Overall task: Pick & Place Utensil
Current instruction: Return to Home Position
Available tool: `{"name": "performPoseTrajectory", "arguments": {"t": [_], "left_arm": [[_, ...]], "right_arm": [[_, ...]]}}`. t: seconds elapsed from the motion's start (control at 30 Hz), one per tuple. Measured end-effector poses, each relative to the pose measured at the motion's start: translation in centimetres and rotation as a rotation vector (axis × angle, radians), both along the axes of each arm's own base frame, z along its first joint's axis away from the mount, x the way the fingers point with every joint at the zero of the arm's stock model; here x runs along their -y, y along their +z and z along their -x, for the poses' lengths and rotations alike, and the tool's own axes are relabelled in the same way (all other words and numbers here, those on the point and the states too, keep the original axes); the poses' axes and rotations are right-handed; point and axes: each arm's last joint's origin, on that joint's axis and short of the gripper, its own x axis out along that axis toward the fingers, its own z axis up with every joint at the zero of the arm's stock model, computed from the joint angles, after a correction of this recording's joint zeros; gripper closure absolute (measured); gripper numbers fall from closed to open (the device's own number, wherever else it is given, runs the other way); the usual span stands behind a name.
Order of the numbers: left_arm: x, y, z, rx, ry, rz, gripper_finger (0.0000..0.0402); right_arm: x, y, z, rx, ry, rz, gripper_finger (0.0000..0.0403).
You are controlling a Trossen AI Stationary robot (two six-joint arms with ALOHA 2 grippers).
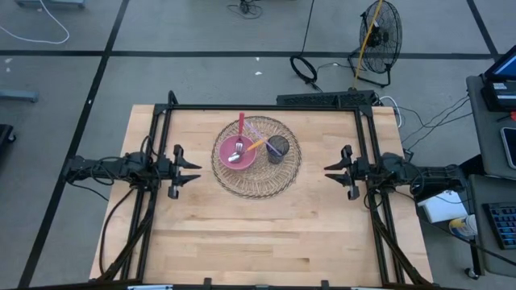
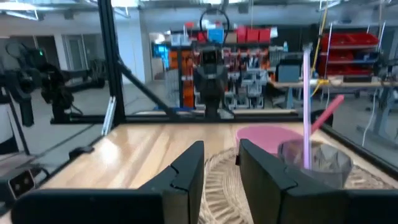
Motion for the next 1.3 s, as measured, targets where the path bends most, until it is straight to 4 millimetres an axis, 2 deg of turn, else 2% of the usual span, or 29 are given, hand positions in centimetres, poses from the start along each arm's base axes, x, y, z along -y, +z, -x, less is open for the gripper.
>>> {"name": "performPoseTrajectory", "arguments": {"t": [1.3], "left_arm": [[0.00, 0.05, 0.01, 0.005, -0.001, 0.000, 0.0270]], "right_arm": [[0.01, 0.15, 0.01, 0.016, -0.004, 0.000, 0.0314]]}}
